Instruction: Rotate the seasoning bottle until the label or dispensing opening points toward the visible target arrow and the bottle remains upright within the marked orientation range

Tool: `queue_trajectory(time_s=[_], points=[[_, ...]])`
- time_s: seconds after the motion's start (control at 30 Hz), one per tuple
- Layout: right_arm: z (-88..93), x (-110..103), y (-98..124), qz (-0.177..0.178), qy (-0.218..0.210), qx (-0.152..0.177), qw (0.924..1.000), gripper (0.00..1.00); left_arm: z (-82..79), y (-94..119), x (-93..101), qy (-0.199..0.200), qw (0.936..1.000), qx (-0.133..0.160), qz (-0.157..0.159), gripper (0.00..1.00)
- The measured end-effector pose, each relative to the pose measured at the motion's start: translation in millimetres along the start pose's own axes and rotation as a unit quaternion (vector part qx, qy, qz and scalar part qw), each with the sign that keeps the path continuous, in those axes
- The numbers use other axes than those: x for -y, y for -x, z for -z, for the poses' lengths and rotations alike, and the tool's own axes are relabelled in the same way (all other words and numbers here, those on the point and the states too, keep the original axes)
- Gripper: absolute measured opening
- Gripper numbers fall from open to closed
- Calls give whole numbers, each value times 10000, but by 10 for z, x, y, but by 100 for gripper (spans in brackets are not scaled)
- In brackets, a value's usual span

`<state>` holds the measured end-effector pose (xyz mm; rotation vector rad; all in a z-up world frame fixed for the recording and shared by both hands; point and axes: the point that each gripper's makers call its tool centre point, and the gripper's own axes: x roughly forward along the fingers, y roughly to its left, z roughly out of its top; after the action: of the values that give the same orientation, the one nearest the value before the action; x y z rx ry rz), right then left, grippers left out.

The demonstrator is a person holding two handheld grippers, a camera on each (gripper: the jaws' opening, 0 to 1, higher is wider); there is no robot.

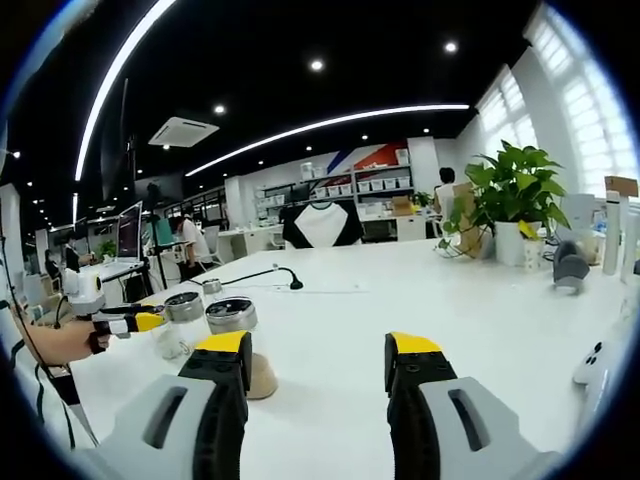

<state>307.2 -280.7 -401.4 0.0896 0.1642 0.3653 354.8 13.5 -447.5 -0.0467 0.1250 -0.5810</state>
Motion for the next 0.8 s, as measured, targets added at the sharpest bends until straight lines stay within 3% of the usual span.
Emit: queue_trajectory(time_s=[0.13,0.23,0.27,0.33,0.43,0.57,0.8], points=[[-7,-9,-14,-19,2,0,10000,53,-90,48,-44,-94,9998,77,160,37],[-7,-30,-20,-55,18,-11,10000,53,-130,74,-85,-47,9988,107,485,39],[-8,-42,-19,-74,27,-16,10000,53,-127,76,-39,-5,9970,90,768,39],[-8,-51,-16,-87,37,-22,10000,53,-90,80,-66,153,9954,-39,941,40],[-4,-61,-7,-98,43,-37,9999,53,-82,83,-70,-181,9932,-93,1147,40],[-2,-67,5,-98,69,-64,9999,53,-76,70,64,-215,9852,-148,1692,44],[-44,-104,-3,-112,140,-71,9998,53,86,-44,100,-454,9807,-430,1854,47]])
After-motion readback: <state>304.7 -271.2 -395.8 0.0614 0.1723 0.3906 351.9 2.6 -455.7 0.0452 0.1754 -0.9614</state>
